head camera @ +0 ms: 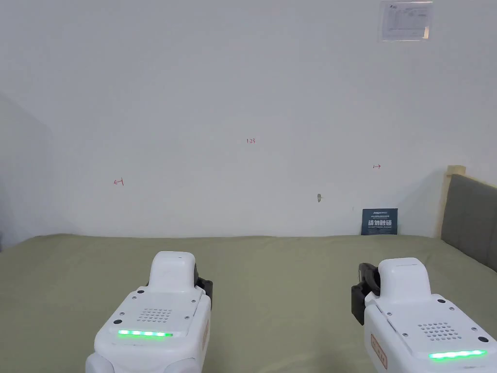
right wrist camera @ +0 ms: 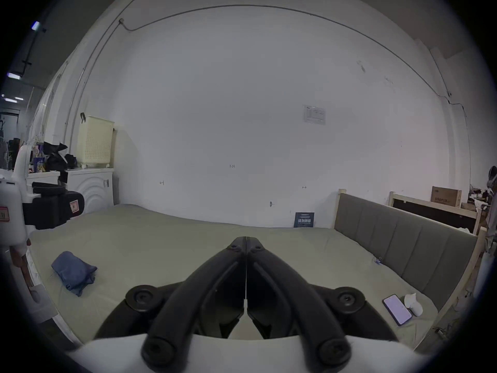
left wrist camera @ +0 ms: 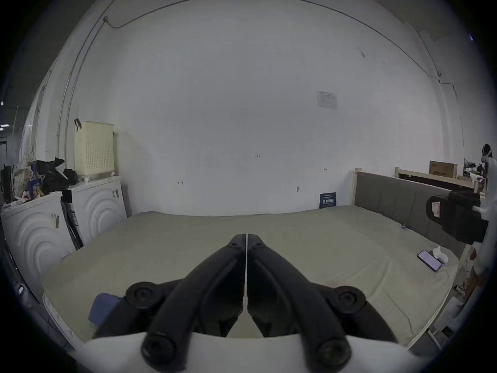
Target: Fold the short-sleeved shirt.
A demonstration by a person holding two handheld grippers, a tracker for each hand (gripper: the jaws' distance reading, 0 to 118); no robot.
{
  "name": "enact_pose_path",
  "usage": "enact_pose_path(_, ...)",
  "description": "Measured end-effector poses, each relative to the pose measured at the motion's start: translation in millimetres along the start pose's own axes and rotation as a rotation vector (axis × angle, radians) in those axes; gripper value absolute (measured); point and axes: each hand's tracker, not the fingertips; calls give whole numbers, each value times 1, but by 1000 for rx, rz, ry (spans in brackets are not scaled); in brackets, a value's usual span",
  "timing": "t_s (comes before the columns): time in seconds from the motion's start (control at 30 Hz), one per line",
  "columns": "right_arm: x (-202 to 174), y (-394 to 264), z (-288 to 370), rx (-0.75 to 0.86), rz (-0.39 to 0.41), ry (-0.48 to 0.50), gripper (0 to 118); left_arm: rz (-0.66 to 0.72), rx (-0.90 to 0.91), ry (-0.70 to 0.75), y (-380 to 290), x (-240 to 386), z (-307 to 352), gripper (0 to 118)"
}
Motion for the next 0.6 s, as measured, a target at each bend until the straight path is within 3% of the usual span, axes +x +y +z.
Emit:
enact_pose_path(0.03,1,0,0,-6,-3,-3,6,0,5,8,-1,0,1,1)
enact_pose_path(0.07,1,1,-1,-12,-9,-16,12,-1,8,17,-1,0,1,12)
enact_pose_path(0.1,2,1,1,-5,-15,-29,32,5,22,31,-2,-1,1,41)
enact_pose_path(0.13,4,0,1,-1,-27,-50,68,11,23,34,-2,-3,-1,82)
enact_pose_path(0.17,5,0,0,-3,-24,-44,96,16,15,35,-2,-5,-2,118)
enact_pose_path(0.47,2,1,4,8,-14,-49,96,-33,49,51,1,-1,11,118)
enact_pose_path(0.6,1,1,6,12,-1,-47,96,-23,24,-27,5,-1,14,118)
